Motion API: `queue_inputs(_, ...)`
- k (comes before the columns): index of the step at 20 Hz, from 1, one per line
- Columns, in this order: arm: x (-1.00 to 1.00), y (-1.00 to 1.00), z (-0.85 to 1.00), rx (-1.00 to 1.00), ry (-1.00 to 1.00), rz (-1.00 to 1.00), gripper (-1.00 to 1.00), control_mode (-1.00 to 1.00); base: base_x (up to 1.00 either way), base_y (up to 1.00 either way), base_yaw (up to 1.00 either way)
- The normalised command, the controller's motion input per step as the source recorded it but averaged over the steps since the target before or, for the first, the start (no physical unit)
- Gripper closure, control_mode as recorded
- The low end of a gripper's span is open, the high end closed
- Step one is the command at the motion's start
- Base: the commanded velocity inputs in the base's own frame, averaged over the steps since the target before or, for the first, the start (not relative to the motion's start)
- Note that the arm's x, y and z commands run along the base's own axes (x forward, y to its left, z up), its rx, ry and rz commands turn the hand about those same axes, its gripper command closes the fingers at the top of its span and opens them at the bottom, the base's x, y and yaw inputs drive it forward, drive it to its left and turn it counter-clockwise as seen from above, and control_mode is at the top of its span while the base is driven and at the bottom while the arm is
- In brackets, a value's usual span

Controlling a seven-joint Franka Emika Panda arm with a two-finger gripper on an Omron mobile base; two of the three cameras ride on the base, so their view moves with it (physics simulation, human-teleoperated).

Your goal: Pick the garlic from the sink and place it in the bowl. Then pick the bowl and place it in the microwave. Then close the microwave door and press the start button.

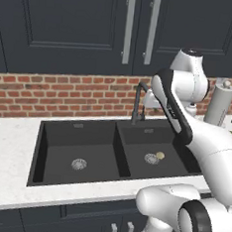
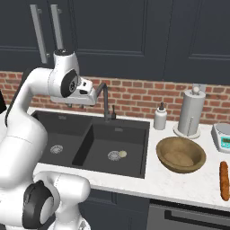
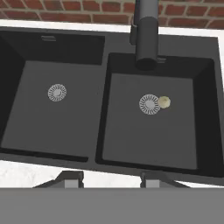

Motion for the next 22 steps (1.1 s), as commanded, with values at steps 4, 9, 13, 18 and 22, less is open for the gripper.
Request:
queue_inputs(4,-0.18,0.0,0.0,0.0,-0.01,0.0,-1.0,-1.0,0.0,0.0,0.0)
queue_inputs(9,-0.31,-0.29,-0.46,0.11,0.0,-0.03,-1.0,-1.0,0.0,0.0,0.0)
queue_inputs(13,0.0,-0.94,-0.92,0.35,0.25,-0.1,-1.0,-1.0,0.0,0.0,0.0)
queue_inputs(18,0.0,-0.54,-0.81,0.03,0.18,-0.13,-1.0,-1.0,0.0,0.0,0.0)
queue_inputs(22,0.09,-0.09,-0.36,0.0,0.03,-0.05,-1.0,-1.0,0.0,0.0,0.0)
